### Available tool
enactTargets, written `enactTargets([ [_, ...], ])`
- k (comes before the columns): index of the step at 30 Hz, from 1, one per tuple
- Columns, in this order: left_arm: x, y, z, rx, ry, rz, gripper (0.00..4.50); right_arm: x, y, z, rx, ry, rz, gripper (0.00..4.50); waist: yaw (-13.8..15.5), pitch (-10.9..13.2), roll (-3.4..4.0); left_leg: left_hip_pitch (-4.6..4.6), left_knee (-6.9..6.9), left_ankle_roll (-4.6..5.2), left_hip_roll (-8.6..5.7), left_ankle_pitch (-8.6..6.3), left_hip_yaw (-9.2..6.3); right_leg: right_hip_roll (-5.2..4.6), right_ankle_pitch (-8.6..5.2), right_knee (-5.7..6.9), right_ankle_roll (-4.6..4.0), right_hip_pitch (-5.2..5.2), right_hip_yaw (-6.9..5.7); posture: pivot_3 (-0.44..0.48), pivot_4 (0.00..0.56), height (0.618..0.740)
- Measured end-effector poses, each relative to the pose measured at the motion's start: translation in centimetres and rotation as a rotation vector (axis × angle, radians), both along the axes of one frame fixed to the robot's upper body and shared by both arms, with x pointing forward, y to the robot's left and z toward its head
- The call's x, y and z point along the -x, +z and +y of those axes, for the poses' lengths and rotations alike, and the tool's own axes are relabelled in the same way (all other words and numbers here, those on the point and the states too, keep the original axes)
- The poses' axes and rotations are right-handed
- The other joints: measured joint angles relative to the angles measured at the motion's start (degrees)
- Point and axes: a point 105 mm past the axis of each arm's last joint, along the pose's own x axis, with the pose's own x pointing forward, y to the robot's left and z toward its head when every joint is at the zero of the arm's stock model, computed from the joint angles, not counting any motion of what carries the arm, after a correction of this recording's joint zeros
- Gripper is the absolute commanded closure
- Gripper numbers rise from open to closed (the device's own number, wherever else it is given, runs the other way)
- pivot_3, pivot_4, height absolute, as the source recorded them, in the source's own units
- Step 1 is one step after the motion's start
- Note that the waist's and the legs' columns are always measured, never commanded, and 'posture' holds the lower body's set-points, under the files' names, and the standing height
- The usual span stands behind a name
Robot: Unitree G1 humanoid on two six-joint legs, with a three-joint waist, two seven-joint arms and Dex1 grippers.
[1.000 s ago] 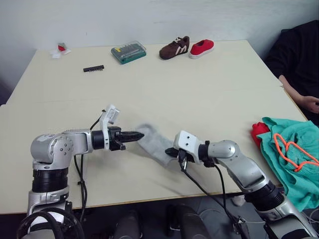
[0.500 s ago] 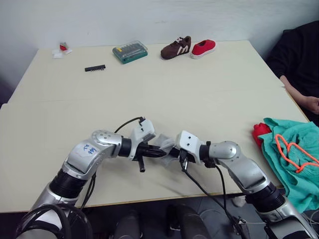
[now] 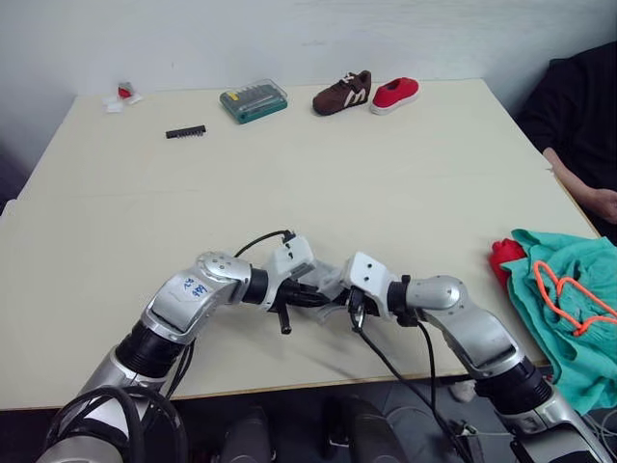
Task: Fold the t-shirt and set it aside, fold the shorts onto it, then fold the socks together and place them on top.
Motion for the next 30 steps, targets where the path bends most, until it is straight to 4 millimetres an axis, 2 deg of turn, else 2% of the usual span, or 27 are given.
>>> enactTargets([
  [5, -0.4, -0.1, -0.3, -0.006, -0.007, -0.021, 4.46, 0.3, 0.2, -0.7, -0.015, -0.04, 0.022, 4.5, -0.1, 0.0, 0.0, 0.0, -0.01, 0.01, 0.01, 0.0, 0.0, 0.01, 0.0, 0.0, 0.01, -0.01, -0.01, 0.0, 0.15, 0.74],
  [7, -0.4, -0.1, -0.6, 0.001, -0.012, -0.019, 4.46, 1.0, 0.7, -2.0, -0.02, -0.074, 0.037, 4.5, 0.3, 0.0, 0.06, -0.09, 0.0, 0.03, -0.01, -0.01, -0.06, 0.0, -0.01, -0.03, 0.03, -0.03, -0.04, 0.0, 0.15, 0.74],
  [9, -0.4, -0.1, -0.6, 0.002, -0.012, -0.018, 4.46, 1.2, 1.9, -4.0, -0.018, -0.13, 0.029, 4.5, 0.2, 0.0, 0.06, -0.09, 0.01, 0.06, -0.02, -0.02, -0.05, 0.0, 0.01, -0.08, 0.06, -0.02, -0.03, 0.0, 0.15, 0.74],
  [12, -0.5, -0.2, -0.6, 0.001, -0.011, -0.017, 4.46, 1.1, 4.3, -4.4, -0.072, -0.166, 0.0, 4.5, -0.3, 0.0, 0.07, -0.03, -0.03, 0.04, 0.01, -0.02, -0.04, 0.03, 0.01, -0.05, 0.07, -0.01, -0.02, 0.0, 0.15, 0.74],
  [15, -0.5, -0.3, -0.7, 0.005, -0.017, -0.008, 3.7, 0.7, 6.6, -2.9, -0.132, -0.143, -0.03, 4.5, -0.3, 0.0, 0.08, 0.03, -0.21, -0.02, 0.02, 0.05, -0.06, 0.06, 0.0, -0.04, 0.04, -0.04, -0.03, 0.0, 0.15, 0.74],
  [17, -0.3, -0.3, -1.0, 0.015, -0.031, -0.001, 3.09, 0.5, 7.3, -1.8, -0.144, -0.119, -0.048, 4.5, -0.2, 0.0, 0.08, 0.01, -0.25, -0.03, 0.01, 0.08, -0.06, 0.05, 0.0, -0.06, 0.04, -0.06, -0.04, 0.0, 0.15, 0.74],
  [22, 0.0, -0.2, -1.3, 0.023, -0.055, 0.008, 1.52, 0.2, 5.7, 1.0, -0.12, -0.057, -0.003, 4.5, -0.2, 0.0, 0.08, -0.07, -0.18, 0.04, -0.04, 0.07, -0.04, 0.0, 0.0, -0.11, 0.05, -0.07, -0.04, 0.0, 0.15, 0.74],
  [25, 0.1, -0.1, -1.3, 0.024, -0.059, 0.006, 0.67, -0.3, 4.3, 1.2, -0.083, -0.06, 0.016, 4.5, -0.2, 0.1, 0.08, -0.07, -0.15, 0.05, -0.04, 0.07, -0.04, 0.0, 0.01, -0.1, 0.05, -0.06, -0.04, 0.0, 0.15, 0.74],
  [30, 0.3, 0.1, -1.0, 0.032, -0.055, 0.009, 0.67, -0.4, 3.0, 0.0, -0.01, -0.065, 0.0, 4.5, -0.2, 0.1, 0.08, -0.06, -0.17, 0.05, -0.03, 0.08, -0.04, 0.01, 0.0, -0.09, 0.05, -0.06, -0.04, 0.0, 0.15, 0.74],
])
